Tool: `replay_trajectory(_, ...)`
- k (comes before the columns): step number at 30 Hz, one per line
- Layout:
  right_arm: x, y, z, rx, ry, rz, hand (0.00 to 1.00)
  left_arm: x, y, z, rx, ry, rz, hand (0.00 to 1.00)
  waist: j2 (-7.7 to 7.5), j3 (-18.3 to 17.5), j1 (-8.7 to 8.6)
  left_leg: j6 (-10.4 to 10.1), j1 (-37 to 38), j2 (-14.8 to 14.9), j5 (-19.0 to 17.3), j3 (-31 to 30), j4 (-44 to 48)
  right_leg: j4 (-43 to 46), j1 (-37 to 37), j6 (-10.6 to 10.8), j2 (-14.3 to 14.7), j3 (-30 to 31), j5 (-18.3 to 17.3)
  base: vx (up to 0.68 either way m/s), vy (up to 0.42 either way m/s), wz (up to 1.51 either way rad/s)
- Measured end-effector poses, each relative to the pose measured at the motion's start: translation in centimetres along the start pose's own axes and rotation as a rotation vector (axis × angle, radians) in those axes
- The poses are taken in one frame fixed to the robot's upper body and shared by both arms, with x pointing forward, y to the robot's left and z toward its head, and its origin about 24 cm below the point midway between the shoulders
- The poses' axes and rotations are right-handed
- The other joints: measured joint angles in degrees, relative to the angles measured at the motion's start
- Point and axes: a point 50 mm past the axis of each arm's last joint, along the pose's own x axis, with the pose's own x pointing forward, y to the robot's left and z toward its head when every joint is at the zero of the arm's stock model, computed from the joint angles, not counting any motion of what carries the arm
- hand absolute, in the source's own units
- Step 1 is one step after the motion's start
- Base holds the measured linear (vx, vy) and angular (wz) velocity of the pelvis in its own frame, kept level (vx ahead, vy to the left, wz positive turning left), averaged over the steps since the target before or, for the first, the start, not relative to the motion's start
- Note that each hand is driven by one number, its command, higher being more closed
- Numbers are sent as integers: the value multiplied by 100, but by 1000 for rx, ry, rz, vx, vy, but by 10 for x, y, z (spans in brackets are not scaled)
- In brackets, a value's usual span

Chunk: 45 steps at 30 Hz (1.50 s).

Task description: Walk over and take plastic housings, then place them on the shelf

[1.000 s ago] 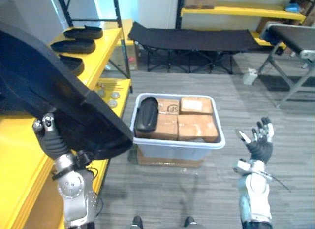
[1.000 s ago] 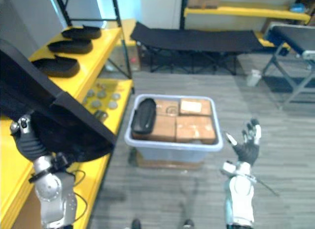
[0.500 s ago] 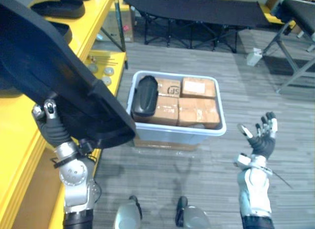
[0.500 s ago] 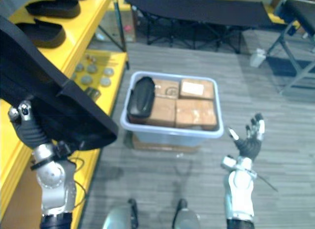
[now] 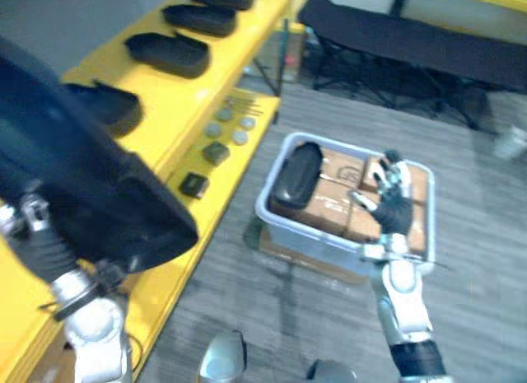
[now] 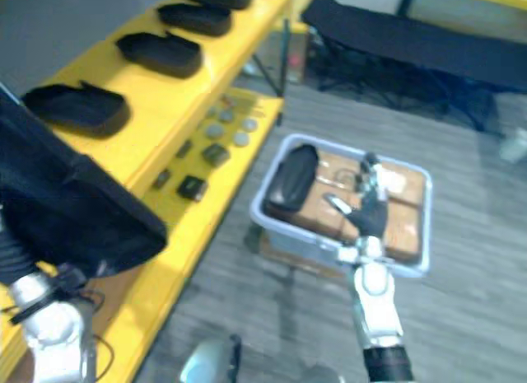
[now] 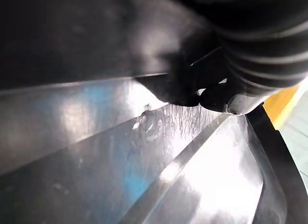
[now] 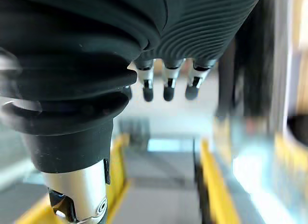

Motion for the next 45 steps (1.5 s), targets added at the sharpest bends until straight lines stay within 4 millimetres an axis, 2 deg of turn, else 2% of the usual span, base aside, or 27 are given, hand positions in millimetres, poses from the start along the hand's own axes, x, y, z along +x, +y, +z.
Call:
replay_trajectory(3,5,15,-10,-12,45,50,0,-3,31,0,106,10,58,100,54,-39,375,-1,7,-89,0,-283,40,-59,248,-65,7,-223,-56,24,0,57)
replay_trajectory(6,6,27,-10,-19,48,90,0,-12,51,3,98,43,131,100,33,-75,596,-16,-36,-167,-8,-387,0,-196,342,-97,16,-268,-80,-18,9,29)
replay_trajectory(9,5,29,-12,-11,62,86,0,-13,57,7,67,39,168,100,-69,-253,597,-39,-233,-203,-17,-392,-22,-441,346,-100,42,-286,-81,-35,42,20)
replay_trajectory(14,1,26,-16,-12,81,85,0,-15,55,9,65,38,137,100,-247,-475,577,-20,-321,-337,1,-610,-21,-626,509,-57,96,-575,-42,39,6,25)
replay_trajectory(17,0,23,-19,-19,106,72,0,-18,55,7,58,58,128,100,-277,-507,586,62,-329,-538,121,-845,-81,-627,733,-42,52,-975,-4,88,21,73)
replay_trajectory(18,-1,20,-20,-22,112,62,0,-18,54,7,54,58,116,100,-275,-531,583,88,-396,-515,163,-686,-88,-630,825,9,21,-1209,26,51,25,120)
replay_trajectory(19,-2,15,-20,-29,118,38,0,-16,52,7,22,58,95,100,-250,-533,529,190,-527,-353,245,-116,-13,-633,1000,24,20,-1499,34,43,32,131)
replay_trajectory(21,-3,5,-24,-47,144,-11,0,-14,47,6,-5,51,58,100,-271,-597,508,378,-576,-407,372,165,-48,-596,1176,30,20,-1749,34,71,72,134)
replay_trajectory(22,-2,3,-26,-58,147,-19,0,-14,45,6,-17,48,50,100,-275,-600,620,441,-556,-477,443,69,-132,-501,1134,23,-15,-1763,38,102,79,87)
replay_trajectory(24,1,5,-25,-68,140,-13,0,-14,46,6,-34,55,56,100,-230,-572,671,449,-553,-523,522,-71,-195,-318,1105,-33,-39,-1744,-11,52,30,43)
replay_trajectory(28,-1,0,-26,-90,139,-17,0,-13,40,6,-59,50,25,100,-162,-531,625,390,-496,-532,672,-223,-306,-168,1096,-176,41,-1452,-153,-62,-20,19)
replay_trajectory(30,-11,-11,-27,-119,143,-52,0,-13,27,5,-96,50,-57,100,-90,-507,498,297,-458,-487,843,-316,-598,30,913,-211,136,-909,-177,-161,-16,19)
replay_trajectory(32,-16,-15,-29,-138,151,-63,0,-13,17,5,-128,51,-114,100,-26,-457,380,225,-400,-391,954,-273,-833,118,834,-245,195,-674,-202,-187,-42,15)
replay_trajectory(33,-14,-16,-25,-154,131,-60,0,-12,8,5,-156,45,-161,100,-25,-445,320,204,-412,-369,1087,-229,-962,102,783,-295,199,-641,-324,-248,-74,0)
replay_trajectory(35,-7,-17,-14,-160,69,-50,0,-9,-4,7,-200,27,-206,100,-27,-414,281,197,-506,-353,1343,-97,-1104,-44,650,-271,208,-397,-581,-219,-71,-19)
replay_trajectory(37,1,-19,-7,-168,25,-54,0,-8,-18,8,-256,15,-225,100,44,-329,223,166,-669,-295,1542,12,-1175,-208,486,-66,263,-246,-740,-221,-50,-24)
replay_trajectory(38,4,-22,-4,-173,10,-66,0,-8,-25,9,-285,10,-235,100,155,-206,189,125,-678,-197,1679,31,-1305,-232,370,-28,354,-180,-728,-240,-25,-21)
replay_trajectory(39,4,-24,-3,-174,8,-73,0,-7,-27,11,-292,-4,-243,100,180,-171,91,95,-693,-114,1841,30,-1517,-219,235,-35,406,-127,-726,-233,-9,-16)
replay_trajectory(42,6,-29,3,-173,-34,-94,0,-3,-30,13,-298,-28,-242,100,154,-108,-61,67,-649,38,2150,68,-1951,-149,-21,-103,499,-60,-689,-139,-18,-12)
replay_trajectory(45,7,-32,13,-167,-86,-98,0,-3,-37,14,-325,-30,-249,100,129,-48,-68,53,-597,89,2263,180,-2065,-26,-141,-98,486,77,-687,-30,-21,-20)
